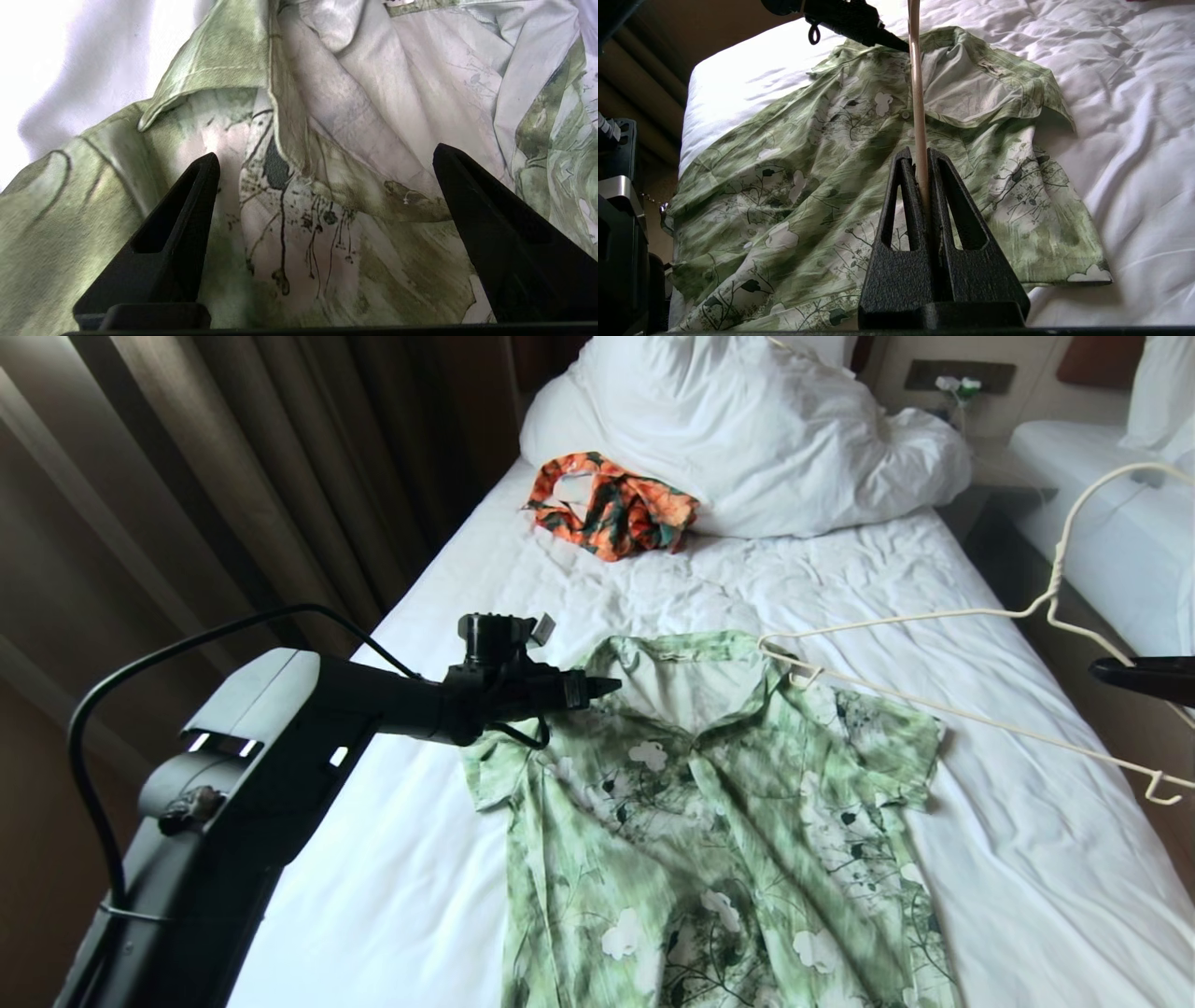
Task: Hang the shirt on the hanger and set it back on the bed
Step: Lift the shirt and hanger
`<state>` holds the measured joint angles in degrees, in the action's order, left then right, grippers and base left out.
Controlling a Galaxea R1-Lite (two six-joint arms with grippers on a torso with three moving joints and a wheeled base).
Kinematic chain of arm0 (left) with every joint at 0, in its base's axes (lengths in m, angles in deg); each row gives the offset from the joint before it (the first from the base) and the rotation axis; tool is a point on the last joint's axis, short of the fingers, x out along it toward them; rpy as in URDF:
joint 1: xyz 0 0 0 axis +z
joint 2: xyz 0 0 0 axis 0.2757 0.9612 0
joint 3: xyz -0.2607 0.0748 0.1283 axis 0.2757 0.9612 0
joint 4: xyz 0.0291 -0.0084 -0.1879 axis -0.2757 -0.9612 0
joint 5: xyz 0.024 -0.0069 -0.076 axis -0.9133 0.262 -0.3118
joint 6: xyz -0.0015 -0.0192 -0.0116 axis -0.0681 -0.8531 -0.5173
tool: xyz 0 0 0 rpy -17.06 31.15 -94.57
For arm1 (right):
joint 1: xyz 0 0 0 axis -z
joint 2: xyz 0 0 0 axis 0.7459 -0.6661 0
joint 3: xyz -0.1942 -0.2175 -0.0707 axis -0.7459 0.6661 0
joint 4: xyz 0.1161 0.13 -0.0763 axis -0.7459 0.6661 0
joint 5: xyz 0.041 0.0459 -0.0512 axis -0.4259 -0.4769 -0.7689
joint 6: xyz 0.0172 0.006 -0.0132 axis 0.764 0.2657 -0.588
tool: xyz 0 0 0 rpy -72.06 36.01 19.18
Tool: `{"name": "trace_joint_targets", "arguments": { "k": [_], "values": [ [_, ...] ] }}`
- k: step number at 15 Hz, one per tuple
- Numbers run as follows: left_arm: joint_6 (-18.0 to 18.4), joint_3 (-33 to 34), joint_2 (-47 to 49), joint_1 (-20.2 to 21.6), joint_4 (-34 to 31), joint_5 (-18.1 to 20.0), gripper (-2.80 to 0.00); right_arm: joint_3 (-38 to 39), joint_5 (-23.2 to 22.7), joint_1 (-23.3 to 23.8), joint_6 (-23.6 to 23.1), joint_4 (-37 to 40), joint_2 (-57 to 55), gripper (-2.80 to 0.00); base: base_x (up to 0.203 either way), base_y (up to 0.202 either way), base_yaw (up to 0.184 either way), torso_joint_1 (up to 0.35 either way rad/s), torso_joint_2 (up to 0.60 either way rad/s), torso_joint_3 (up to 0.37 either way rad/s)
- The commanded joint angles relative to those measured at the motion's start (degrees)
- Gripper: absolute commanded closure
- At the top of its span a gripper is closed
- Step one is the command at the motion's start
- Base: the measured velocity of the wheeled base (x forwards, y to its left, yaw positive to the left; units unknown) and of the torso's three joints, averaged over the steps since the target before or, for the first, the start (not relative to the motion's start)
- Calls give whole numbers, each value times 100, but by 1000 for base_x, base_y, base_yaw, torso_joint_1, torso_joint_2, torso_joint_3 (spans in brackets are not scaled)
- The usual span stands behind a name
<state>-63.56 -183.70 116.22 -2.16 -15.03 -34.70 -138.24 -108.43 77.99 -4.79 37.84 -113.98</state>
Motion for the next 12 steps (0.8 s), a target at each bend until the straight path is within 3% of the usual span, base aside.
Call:
{"name": "trace_joint_targets", "arguments": {
  "k": [1, 9, 10, 12],
  "values": [
    [-23, -206, 91, -59, 15, 18, -280, 7, -49, -23, -30, 10, -24, 0, 0, 0, 0, 0, 0, 0],
    [-59, -636, 383, -196, 51, 1, -280, -10, -49, -30, -30, 2, -63, 0, 0, 0, 0, 0, 0, 0],
    [-59, -636, 383, -205, 51, 1, 0, -10, -49, -31, -30, 2, -63, 0, 0, 0, 0, 0, 0, 0],
    [-59, -636, 392, -214, 59, 1, 0, -10, -49, -31, -30, 2, -63, 0, 0, 0, 0, 0, 0, 0]
  ]
}}
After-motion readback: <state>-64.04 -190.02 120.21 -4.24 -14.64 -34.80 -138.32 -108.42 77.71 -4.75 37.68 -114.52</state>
